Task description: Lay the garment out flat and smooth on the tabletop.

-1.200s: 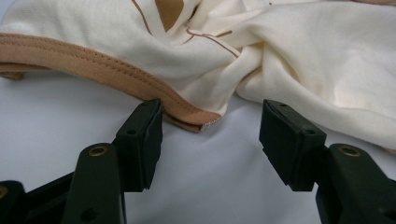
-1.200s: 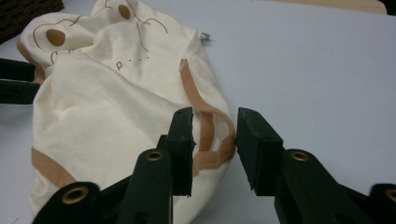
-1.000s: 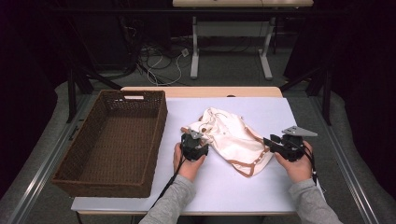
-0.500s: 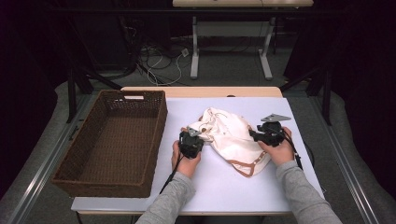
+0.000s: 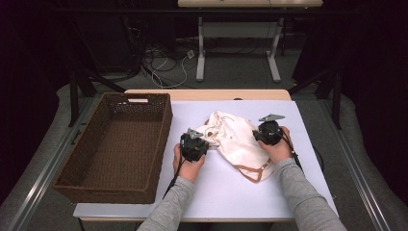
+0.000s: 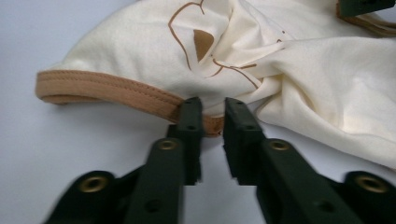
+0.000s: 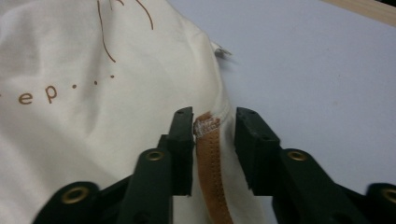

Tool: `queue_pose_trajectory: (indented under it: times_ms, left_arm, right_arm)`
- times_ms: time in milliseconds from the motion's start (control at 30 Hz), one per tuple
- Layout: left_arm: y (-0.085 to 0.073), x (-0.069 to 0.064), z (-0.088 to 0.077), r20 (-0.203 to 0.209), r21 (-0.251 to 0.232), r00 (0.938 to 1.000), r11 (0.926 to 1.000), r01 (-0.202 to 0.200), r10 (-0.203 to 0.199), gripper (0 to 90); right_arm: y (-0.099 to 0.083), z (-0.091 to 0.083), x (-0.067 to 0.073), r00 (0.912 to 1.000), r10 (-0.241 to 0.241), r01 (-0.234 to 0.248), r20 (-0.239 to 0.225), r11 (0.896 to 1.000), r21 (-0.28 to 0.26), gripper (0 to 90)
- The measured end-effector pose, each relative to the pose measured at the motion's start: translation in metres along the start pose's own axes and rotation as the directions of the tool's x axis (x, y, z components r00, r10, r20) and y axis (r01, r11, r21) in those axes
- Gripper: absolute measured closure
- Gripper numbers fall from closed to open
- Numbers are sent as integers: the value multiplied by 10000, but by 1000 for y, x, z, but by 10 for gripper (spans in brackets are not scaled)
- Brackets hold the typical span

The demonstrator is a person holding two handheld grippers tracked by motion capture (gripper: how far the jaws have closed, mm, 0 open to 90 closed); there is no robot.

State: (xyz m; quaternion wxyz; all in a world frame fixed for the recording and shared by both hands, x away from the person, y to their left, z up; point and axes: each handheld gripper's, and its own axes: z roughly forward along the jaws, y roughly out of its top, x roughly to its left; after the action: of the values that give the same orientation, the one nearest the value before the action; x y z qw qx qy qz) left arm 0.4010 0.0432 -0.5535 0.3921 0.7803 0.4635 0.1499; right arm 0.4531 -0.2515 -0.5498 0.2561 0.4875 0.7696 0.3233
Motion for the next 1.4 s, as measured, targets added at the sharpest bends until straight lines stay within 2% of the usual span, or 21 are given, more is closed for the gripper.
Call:
queue_pose_trajectory:
  times_ms: [67, 167, 267, 433, 533, 633, 700, 733, 800, 900, 933, 1133, 1267, 1400]
  left_arm:
    - [-1, -2, 3, -48, -22, 10000, 10000, -54, 54, 688]
    - [-1, -4, 8, -218, -49, 9996, 9998, -169, 168, 561]
    - [0, -5, 13, -346, 100, 9991, 9997, -237, 240, 484]
    - [5, -11, 24, -702, 410, 9936, 9954, -862, 890, 419]
    - [6, -12, 29, -678, 419, 9931, 9948, -931, 958, 469]
    - [6, -14, 29, -503, 335, 9918, 9927, -1159, 1175, 606]
    - [5, -14, 29, -376, 300, 9930, 9934, -1106, 1117, 709]
    - [6, -14, 28, -334, 307, 9933, 9935, -1094, 1104, 790]
    - [7, -12, 28, -246, 349, 9954, 9952, -914, 923, 836]
    - [9, -8, 24, -143, 523, 9972, 9960, -730, 738, 855]
    - [10, -6, 22, -234, 432, 9970, 9964, -733, 744, 859]
    - [26, 8, 5, -387, -158, 9992, 9998, -132, 126, 861]
    - [36, 18, -2, -624, -355, 9979, 9993, 122, -144, 861]
    - [49, 28, -8, -958, -597, 9952, 9981, 121, -178, 861]
  right_arm:
    - [0, 0, -1, 10000, 39, -39, -43, 10000, 88, 794]
    - [0, -1, -2, 9998, 125, -124, -147, 9999, 90, 843]
    - [0, -3, -2, 9994, 249, -247, -225, 9997, 84, 851]
    - [1, -5, -4, 9991, 283, -281, -304, 9996, 90, 855]
    - [0, -7, -5, 9990, 302, -301, -338, 9995, 55, 856]
    - [0, -7, -5, 9990, 275, -273, -348, 9996, 56, 857]
    - [0, -8, -6, 9989, 309, -306, -348, 9995, 84, 859]
    - [0, -9, -6, 9989, 315, -313, -350, 9995, 77, 861]
    - [0, -10, -7, 9987, 359, -358, -361, 9994, 31, 862]
    - [1, -15, -10, 9988, 362, -364, -326, 9993, -61, 864]
    - [1, -17, -11, 9986, 396, -399, -345, 9992, -84, 864]
    - [2, -31, -21, 9978, 586, -596, -310, 9977, -313, 866]
    - [-1, -38, -33, 9948, 965, -978, -328, 9943, -418, 867]
    - [-4, -43, -46, 9898, 1399, -1413, -283, 9886, -523, 868]
